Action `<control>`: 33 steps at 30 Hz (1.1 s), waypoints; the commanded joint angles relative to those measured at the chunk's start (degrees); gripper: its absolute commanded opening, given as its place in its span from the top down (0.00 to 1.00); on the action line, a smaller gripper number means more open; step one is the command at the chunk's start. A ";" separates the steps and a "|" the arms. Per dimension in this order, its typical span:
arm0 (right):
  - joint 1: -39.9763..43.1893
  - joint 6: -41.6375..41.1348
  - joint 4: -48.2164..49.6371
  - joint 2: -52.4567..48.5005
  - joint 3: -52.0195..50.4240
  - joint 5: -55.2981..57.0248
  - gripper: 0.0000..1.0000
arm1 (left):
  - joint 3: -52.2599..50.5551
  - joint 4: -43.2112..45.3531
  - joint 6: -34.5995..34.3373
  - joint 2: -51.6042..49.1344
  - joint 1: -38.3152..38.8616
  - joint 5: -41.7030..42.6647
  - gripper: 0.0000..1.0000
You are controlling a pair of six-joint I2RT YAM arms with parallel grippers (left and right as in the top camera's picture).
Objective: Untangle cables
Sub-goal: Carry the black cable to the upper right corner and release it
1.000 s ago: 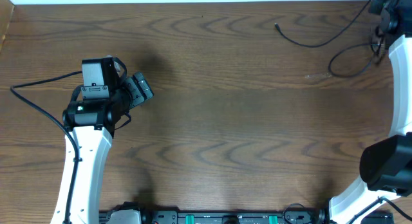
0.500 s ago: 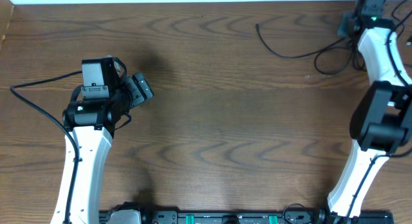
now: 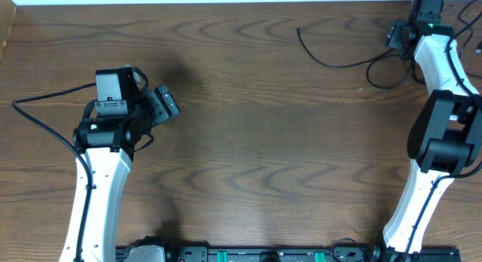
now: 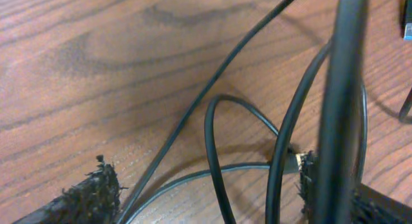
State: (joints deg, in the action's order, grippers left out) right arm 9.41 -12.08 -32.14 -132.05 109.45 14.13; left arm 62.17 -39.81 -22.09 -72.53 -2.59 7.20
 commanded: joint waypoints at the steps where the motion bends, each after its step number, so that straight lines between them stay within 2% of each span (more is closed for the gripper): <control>1: -0.13 -1.22 -0.68 1.01 0.48 0.20 0.12 | 0.61 -0.04 0.39 0.20 -0.24 -0.13 0.07; 4: -0.13 -1.22 -2.03 1.01 0.48 -1.25 0.10 | 0.61 -0.04 0.37 0.20 -0.24 -0.13 0.07; 6: -0.11 -1.25 -3.37 1.01 0.48 -1.20 0.01 | 0.61 -0.04 0.39 0.20 -0.24 -0.13 0.07; 20: 0.26 -3.76 -7.17 1.01 0.48 -3.37 0.02 | 0.61 -0.04 0.39 0.20 -0.24 -0.13 0.07; 21: 0.28 -3.76 -7.54 1.01 0.48 -3.34 0.07 | 0.61 -0.04 0.39 0.20 -0.24 -0.13 0.07; 23: 0.31 -3.76 -8.87 1.01 0.48 -3.37 0.27 | 0.61 -0.04 0.39 0.20 -0.24 -0.13 0.07; 24: 0.31 -3.76 -9.53 0.98 0.46 -3.37 0.48 | 0.61 -0.04 0.39 0.20 -0.24 -0.13 0.07; 25: 0.33 -3.76 -10.34 0.90 0.46 -3.34 0.77 | 0.61 -0.04 0.39 0.20 -0.24 -0.13 0.07; 26: 0.35 -3.76 -11.45 0.90 0.44 -3.34 0.99 | 0.61 -0.04 0.39 0.20 -0.24 -0.13 0.07; 33: -0.31 -1.51 -23.47 3.23 0.46 -3.37 0.99 | 0.61 -0.04 0.39 0.20 -0.24 -0.13 0.07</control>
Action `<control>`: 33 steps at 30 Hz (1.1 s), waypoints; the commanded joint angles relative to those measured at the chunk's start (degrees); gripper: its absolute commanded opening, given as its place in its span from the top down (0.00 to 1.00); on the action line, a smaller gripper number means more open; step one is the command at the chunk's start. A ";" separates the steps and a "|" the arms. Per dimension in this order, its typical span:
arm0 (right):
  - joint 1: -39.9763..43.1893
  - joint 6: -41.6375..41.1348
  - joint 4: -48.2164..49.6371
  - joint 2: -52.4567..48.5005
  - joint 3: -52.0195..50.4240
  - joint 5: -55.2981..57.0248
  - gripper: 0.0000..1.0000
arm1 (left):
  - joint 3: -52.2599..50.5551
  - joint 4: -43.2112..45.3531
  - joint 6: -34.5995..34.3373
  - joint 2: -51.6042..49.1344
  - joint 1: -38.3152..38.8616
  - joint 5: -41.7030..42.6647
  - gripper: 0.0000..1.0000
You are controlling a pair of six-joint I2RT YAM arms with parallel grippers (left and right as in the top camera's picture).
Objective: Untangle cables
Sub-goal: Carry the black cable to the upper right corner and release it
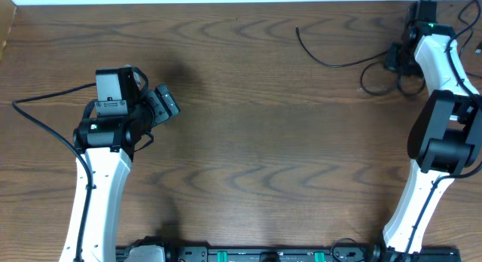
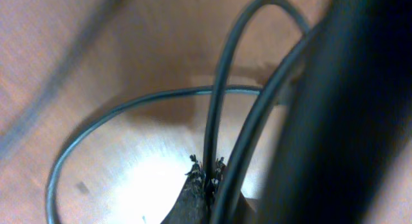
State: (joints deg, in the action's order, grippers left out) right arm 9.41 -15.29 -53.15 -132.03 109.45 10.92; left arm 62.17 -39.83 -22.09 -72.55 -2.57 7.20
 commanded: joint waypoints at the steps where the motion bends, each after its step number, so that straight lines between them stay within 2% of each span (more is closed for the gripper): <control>1: -0.46 2.51 -4.20 3.98 0.46 -0.24 0.99 | 0.61 -0.02 0.39 0.22 -0.26 -0.13 0.07; 4: -0.50 5.35 -8.63 6.82 0.46 -3.91 0.99 | 0.61 -0.02 0.39 0.22 -0.26 -0.13 0.07; 9: -0.50 11.87 -14.75 11.34 0.46 -20.65 0.99 | 0.61 -0.02 0.39 0.22 -0.26 -0.13 0.07; 13: -0.50 12.09 -17.29 11.69 0.44 -21.53 0.96 | 0.61 -0.02 0.39 0.22 -0.26 -0.13 0.07; 14: -0.50 12.04 -17.16 11.67 0.35 -20.70 0.90 | 0.61 -0.02 0.39 0.22 -0.26 -0.13 0.07; 15: -0.50 11.23 -16.90 11.65 0.33 -18.82 0.79 | 0.61 -0.02 0.39 0.22 -0.26 -0.13 0.07; 16: -0.50 10.60 -16.72 11.65 0.33 -17.97 0.74 | 0.61 -0.02 0.39 0.22 -0.26 -0.13 0.07; 18: -0.50 10.62 -16.74 11.65 0.33 -17.97 0.51 | 0.61 -0.02 0.39 0.22 -0.26 -0.13 0.07; 23: -0.50 10.73 -16.90 12.76 0.46 -18.62 0.01 | 0.61 -0.02 0.39 0.22 -0.26 -0.13 0.07; 33: -0.39 12.00 -15.13 22.84 2.21 -12.70 0.01 | 0.61 -0.02 0.39 0.22 -0.26 -0.13 0.07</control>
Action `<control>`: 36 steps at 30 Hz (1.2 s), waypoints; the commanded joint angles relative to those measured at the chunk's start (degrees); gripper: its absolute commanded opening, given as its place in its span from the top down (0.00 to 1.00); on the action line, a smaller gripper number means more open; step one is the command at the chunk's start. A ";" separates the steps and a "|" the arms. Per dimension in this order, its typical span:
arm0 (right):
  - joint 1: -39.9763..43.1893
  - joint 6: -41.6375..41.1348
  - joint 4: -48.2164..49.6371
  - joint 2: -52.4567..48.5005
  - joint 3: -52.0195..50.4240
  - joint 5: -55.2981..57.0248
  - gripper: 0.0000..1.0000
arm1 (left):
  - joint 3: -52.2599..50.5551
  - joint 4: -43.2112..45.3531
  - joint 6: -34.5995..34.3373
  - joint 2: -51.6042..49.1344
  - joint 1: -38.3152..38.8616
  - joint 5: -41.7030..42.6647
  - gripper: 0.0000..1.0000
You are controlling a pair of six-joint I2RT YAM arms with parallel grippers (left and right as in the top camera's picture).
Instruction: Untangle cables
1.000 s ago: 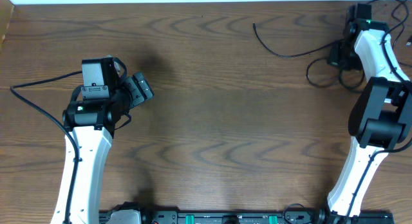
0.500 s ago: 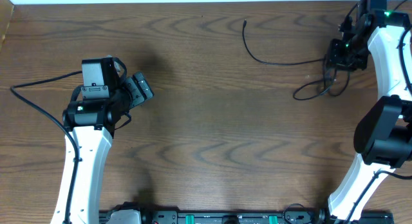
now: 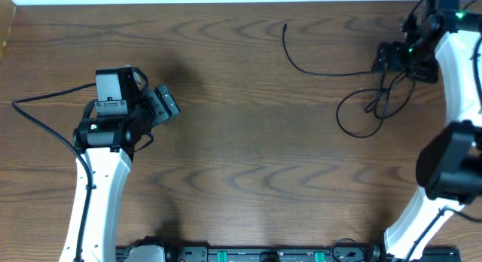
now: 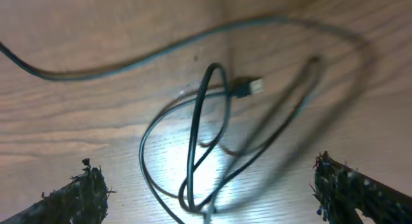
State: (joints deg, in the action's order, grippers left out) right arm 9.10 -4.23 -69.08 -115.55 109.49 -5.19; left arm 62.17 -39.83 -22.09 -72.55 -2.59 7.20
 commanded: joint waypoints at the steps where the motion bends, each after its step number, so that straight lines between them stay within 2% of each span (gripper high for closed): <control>1: -0.07 0.94 1.40 7.34 2.16 3.61 0.01 | 0.61 -0.02 0.39 0.22 -0.24 -0.13 0.07; 5: 0.44 0.20 6.16 9.49 2.16 9.42 0.01 | 0.61 -0.02 0.39 0.22 -0.24 -0.13 0.07; 8: 1.36 -6.54 10.34 8.79 1.88 21.81 0.01 | 0.61 -0.02 0.39 0.22 -0.24 -0.13 0.07; 11: 3.10 -11.04 14.16 6.60 1.49 28.68 0.01 | 0.61 -0.02 0.39 0.22 -0.24 -0.13 0.07; 18: 9.35 -10.32 25.68 -3.54 1.36 23.80 0.01 | 0.59 -0.02 0.39 0.22 -0.24 -0.13 0.07; 27: 13.60 -9.40 41.07 -16.00 1.36 21.92 0.11 | 0.59 -0.02 0.39 0.22 -0.24 -0.13 0.07; 29: 13.94 -9.40 43.71 -18.01 1.36 20.72 0.14 | 0.59 -0.02 0.39 0.22 -0.24 -0.13 0.07; 34: 14.56 -9.44 49.24 -24.94 1.36 14.16 0.35 | 0.59 -0.02 0.39 0.22 -0.24 -0.13 0.07; 36: 14.56 -9.46 50.03 -26.56 1.36 13.60 0.38 | 0.59 -0.02 0.39 0.22 -0.24 -0.13 0.07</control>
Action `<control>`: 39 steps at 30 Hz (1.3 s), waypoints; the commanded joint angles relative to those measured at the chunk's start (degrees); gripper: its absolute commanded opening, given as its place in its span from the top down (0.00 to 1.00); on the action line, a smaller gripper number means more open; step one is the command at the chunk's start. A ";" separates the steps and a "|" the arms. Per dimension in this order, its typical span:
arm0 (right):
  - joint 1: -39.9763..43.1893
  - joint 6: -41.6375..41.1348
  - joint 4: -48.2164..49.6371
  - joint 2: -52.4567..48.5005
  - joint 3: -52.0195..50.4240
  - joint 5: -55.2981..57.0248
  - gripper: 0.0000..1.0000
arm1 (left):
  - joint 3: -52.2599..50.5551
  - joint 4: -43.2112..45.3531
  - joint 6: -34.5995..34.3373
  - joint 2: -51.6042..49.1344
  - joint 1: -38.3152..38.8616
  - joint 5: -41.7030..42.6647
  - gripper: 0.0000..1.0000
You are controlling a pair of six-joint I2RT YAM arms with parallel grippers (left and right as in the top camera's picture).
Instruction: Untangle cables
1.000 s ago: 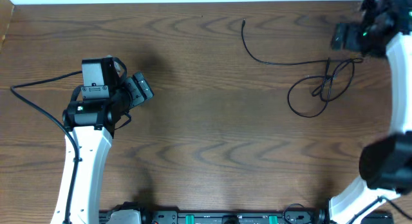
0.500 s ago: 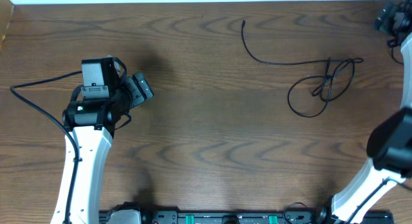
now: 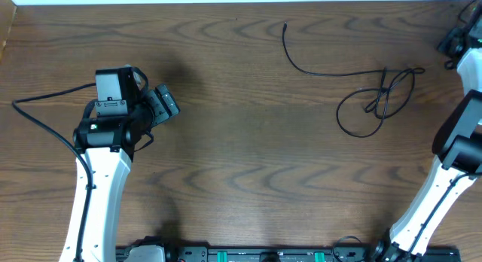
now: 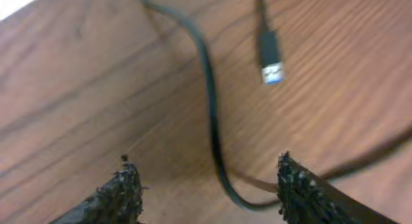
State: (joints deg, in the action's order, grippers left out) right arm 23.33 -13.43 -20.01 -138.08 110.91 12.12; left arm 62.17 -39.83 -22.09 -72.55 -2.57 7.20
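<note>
A thin black cable (image 3: 324,72) lies on the wooden table, running from a free end at the back centre to a tangled knot of loops (image 3: 379,102) on the right. My right gripper (image 3: 450,42) is at the far right back corner, away from that knot. In the right wrist view it (image 4: 212,185) is open just above the wood, with a second black cable (image 4: 207,102) passing between its fingers untouched. A USB plug (image 4: 270,56) with a blue tip lies beyond them. My left gripper (image 3: 163,102) hovers far left, holding nothing.
The table's back edge (image 3: 226,1) runs close behind the cable. The left arm's own black cord (image 3: 41,119) trails off to the left edge. Bare wood lies between the two arms.
My right gripper was open over the tangled loops and is now at the far right back corner over another cable with a USB plug. The tangled cable lies where it was. The left arm is unmoved.
The tangle first lay at the far right back with my right gripper's open fingers around its strands. Then the gripper was shut on a strand. Later the cable lay further left and nearer, the gripper open above it. Now the gripper is away at the corner.
</note>
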 commanded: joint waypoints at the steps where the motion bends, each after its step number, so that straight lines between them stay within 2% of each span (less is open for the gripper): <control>1: 0.31 -0.26 1.20 -4.57 -0.07 -3.69 0.37 | 0.59 -0.02 0.39 0.22 -0.26 -0.13 0.07; 4: 0.37 -0.22 1.42 -5.07 -0.07 -3.50 0.37 | 0.59 -0.02 0.39 0.22 -0.26 -0.13 0.07; 5: 0.46 -0.22 1.53 -5.07 -0.07 -3.50 0.44 | 0.59 -0.02 0.39 0.22 -0.26 -0.13 0.07; 7: 0.66 -0.17 1.33 -4.92 0.00 -3.61 0.83 | 0.59 -0.02 0.39 0.22 -0.26 -0.13 0.07; 8: 0.72 0.37 0.79 -4.66 0.00 -3.56 0.99 | 0.59 -0.02 0.39 0.22 -0.26 -0.13 0.07; 13: 0.72 0.87 -5.57 0.11 0.00 -3.93 0.99 | 0.59 -0.02 0.39 0.22 -0.26 -0.13 0.07; 24: 1.49 2.80 -30.88 24.15 0.00 -7.52 0.99 | 0.59 -0.02 0.39 0.22 -0.26 -0.13 0.07; 32: 1.88 2.75 -34.23 33.92 0.00 -6.32 0.99 | 0.59 -0.02 0.39 0.22 -0.26 -0.13 0.07; 35: 2.01 1.22 -35.74 34.32 -0.02 -1.90 0.99 | 0.59 -0.02 0.39 0.22 -0.26 -0.13 0.07; 39: 3.28 0.57 -36.65 32.63 -0.09 -1.31 0.99 | 0.59 -0.02 0.39 0.22 -0.26 -0.13 0.07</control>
State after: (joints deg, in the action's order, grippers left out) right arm 25.30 -11.77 -56.60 -104.49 110.80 8.01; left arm 62.17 -39.83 -22.09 -72.55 -2.59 7.20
